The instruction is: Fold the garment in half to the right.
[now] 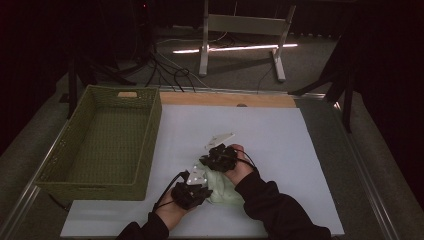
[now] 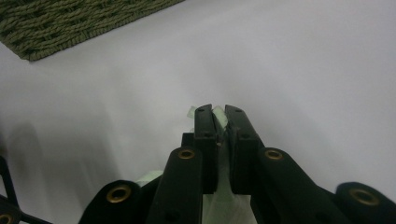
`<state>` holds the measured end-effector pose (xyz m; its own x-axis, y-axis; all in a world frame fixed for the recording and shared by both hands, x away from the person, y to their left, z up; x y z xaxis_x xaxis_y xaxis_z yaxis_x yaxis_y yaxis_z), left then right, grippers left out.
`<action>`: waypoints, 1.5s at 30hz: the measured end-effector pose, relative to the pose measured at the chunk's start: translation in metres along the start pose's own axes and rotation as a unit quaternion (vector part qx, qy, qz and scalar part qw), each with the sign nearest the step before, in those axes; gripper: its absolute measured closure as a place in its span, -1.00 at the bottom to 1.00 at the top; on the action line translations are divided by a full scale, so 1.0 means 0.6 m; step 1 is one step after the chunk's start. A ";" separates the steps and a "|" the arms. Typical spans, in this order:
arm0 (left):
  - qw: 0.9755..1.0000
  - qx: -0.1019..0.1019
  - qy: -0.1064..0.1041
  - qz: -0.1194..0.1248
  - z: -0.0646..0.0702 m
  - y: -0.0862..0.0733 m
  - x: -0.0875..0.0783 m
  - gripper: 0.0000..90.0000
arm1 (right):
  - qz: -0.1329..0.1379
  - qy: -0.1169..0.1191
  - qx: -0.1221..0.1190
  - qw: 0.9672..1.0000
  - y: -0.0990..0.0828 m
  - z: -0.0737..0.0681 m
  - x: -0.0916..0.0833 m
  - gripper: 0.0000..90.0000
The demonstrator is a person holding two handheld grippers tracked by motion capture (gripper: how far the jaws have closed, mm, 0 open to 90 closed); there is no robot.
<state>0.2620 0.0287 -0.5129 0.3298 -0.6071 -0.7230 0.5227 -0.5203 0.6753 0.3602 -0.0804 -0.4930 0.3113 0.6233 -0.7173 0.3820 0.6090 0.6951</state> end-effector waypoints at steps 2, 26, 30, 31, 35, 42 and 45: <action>1.000 0.003 -0.001 -0.001 0.003 0.005 0.002 0.94 | 0.001 -0.001 0.002 1.000 -0.004 0.003 -0.005 0.88; 0.999 0.041 -0.019 -0.010 0.046 0.067 0.034 0.93 | 0.045 -0.031 0.041 0.998 -0.057 0.037 -0.078 0.88; 0.999 0.042 -0.024 -0.014 0.053 0.074 0.044 0.93 | 0.053 -0.037 0.049 0.997 -0.070 0.044 -0.087 0.88; 0.999 0.043 -0.025 -0.014 0.055 0.076 0.047 0.93 | 0.051 -0.037 0.050 0.997 -0.073 0.045 -0.090 0.88; 0.998 0.050 -0.027 -0.019 0.063 0.083 0.058 0.93 | 0.055 -0.043 0.060 0.996 -0.087 0.049 -0.096 0.88; 0.998 0.054 -0.032 -0.031 0.068 0.087 0.075 0.93 | 0.057 -0.051 0.077 0.994 -0.113 0.061 -0.104 0.88; 0.997 0.055 -0.032 -0.032 0.072 0.089 0.080 0.92 | 0.058 -0.054 0.082 0.994 -0.122 0.066 -0.109 0.87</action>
<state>0.2718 -0.0540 -0.5052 0.2454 -0.6055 -0.7571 0.4512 -0.6199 0.6420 0.3462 -0.1850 -0.4992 0.4486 0.6231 -0.6407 0.4722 0.4434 0.7619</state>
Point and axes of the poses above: each handheld gripper's, and its own axes: x roughly forward along the jaws, y roughly out of its top, z roughly to its right, the point moved 3 cm from there along x, roughly forward along the jaws, and after that the axes turned 1 degree about y, right-handed, at the moved point
